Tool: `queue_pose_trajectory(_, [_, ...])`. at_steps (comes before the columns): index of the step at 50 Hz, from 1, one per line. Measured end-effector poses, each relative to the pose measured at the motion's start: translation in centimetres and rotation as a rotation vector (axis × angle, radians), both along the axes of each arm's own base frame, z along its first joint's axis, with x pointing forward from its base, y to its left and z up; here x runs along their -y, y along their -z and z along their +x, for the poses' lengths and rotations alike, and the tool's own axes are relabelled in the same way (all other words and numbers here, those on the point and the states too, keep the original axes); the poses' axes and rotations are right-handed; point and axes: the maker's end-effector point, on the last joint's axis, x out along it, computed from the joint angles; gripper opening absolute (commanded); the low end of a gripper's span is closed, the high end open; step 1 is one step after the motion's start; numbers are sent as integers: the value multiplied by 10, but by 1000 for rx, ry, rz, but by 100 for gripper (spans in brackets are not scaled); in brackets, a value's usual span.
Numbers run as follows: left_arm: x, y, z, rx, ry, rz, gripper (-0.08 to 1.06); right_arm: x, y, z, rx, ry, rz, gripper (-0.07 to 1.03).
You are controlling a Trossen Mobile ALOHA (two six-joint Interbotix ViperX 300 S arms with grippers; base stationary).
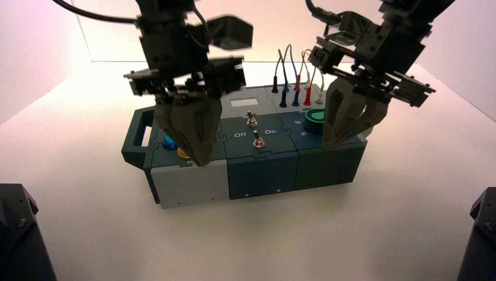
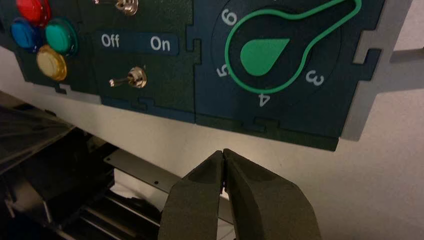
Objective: Move the box away.
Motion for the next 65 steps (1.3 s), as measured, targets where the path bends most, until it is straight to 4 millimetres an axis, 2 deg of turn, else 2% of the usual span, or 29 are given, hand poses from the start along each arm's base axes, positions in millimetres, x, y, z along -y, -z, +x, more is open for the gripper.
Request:
queue_pose_trajectory(29, [1,19,1,-5,14,29,-3,0,4,9,53,20,2,-2])
queue_pose_trajectory(46, [0,23,-1,-18,14,44,-3,6,19,-5,0,12,-33,-2])
queue_pose_trajectory(65, [0,24,0,-13,31,40,-3,6,34,-3,-15,7,-65,-2])
